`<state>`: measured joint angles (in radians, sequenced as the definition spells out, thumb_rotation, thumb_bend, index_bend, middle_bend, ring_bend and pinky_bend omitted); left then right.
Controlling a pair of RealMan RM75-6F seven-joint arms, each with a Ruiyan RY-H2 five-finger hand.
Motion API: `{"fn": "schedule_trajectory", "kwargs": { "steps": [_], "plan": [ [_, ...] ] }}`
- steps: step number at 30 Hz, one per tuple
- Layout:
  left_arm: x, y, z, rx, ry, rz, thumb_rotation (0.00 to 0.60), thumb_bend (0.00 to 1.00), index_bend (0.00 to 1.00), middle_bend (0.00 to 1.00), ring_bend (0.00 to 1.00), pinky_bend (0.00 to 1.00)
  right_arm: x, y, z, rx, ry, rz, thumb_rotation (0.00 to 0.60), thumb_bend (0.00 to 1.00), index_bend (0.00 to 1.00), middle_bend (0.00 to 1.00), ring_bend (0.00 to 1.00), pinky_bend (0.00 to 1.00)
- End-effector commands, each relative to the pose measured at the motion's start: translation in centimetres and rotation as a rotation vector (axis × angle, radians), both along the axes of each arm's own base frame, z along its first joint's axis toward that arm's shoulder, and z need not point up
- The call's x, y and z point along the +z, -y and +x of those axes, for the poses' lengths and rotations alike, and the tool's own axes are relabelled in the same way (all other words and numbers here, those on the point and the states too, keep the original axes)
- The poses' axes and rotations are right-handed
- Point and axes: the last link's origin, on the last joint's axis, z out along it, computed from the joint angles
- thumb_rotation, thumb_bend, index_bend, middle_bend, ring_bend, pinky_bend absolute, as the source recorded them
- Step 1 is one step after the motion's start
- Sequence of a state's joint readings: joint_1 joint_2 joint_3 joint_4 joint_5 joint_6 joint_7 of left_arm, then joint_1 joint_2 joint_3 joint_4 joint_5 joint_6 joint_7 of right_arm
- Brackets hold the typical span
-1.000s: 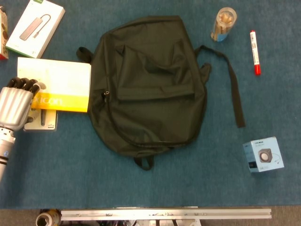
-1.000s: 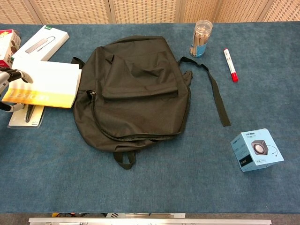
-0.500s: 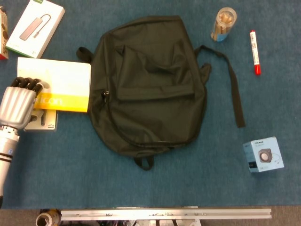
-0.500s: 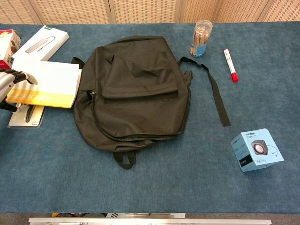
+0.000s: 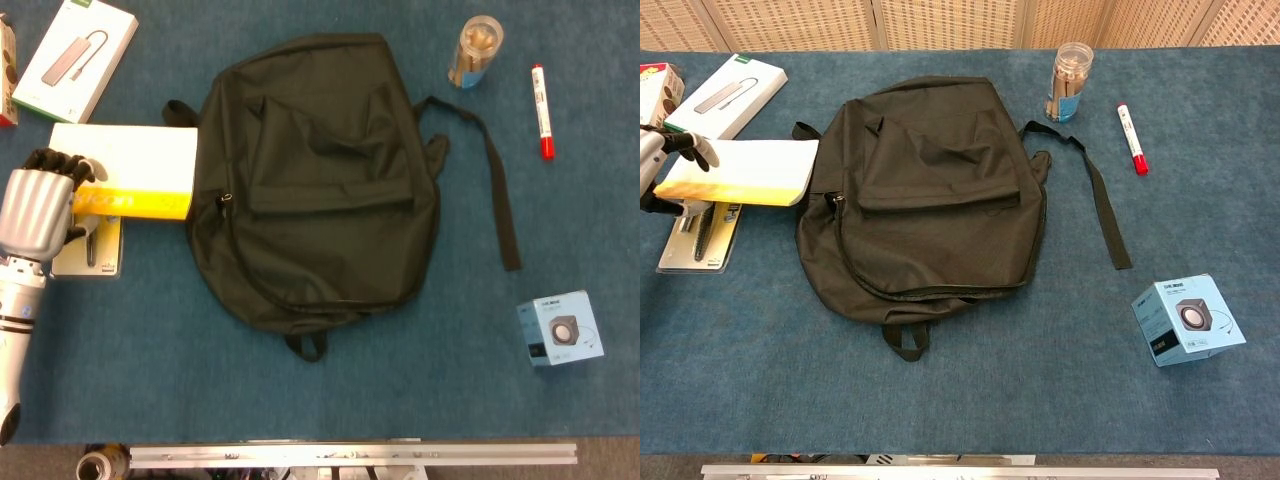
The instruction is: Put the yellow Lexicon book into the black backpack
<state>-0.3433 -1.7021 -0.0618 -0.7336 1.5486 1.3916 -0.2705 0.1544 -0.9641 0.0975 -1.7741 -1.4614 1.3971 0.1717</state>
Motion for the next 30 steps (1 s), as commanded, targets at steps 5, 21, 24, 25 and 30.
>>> {"fn": "schedule_trajectory", "kwargs": {
  "steps": [5,21,24,25,30],
  "plan": [
    [0.0,-0.9,0.4,-0.019,0.006,0.038,0.6,0.14,0.54,0.56,0.47,0.38,0.0,0.1,0.0,0.0,-0.001,0.003,0.6,0.3,0.41,0.36,0.31,0.38],
    [0.2,-1.8,0.4,0.001,-0.141,0.051,0.6,0.32,0.54,0.55,0.48,0.51,0.1,0.0,0.0,0.002,-0.001,0.005,0.6,0.3,0.41,0.36,0.31,0.38],
    [0.3,-1.8,0.4,0.009,-0.158,0.049,0.6,0.33,0.54,0.55,0.48,0.51,0.0,0.1,0.0,0.001,-0.002,0.007,0.6,0.3,0.41,0.36,0.31,0.38],
    [0.4,-1.8,0.3,0.01,-0.172,0.049,0.6,0.33,0.54,0.55,0.48,0.51,0.0,0.1,0.0,0.002,-0.001,0.008,0.6,0.3,0.41,0.36,0.31,0.38],
    [0.7,-1.7,0.4,0.009,-0.173,0.057,0.6,0.33,0.57,0.57,0.5,0.55,0.0,0.2,0.0,0.002,0.0,0.009,0.6,0.3,0.41,0.36,0.31,0.38]
  ]
}}
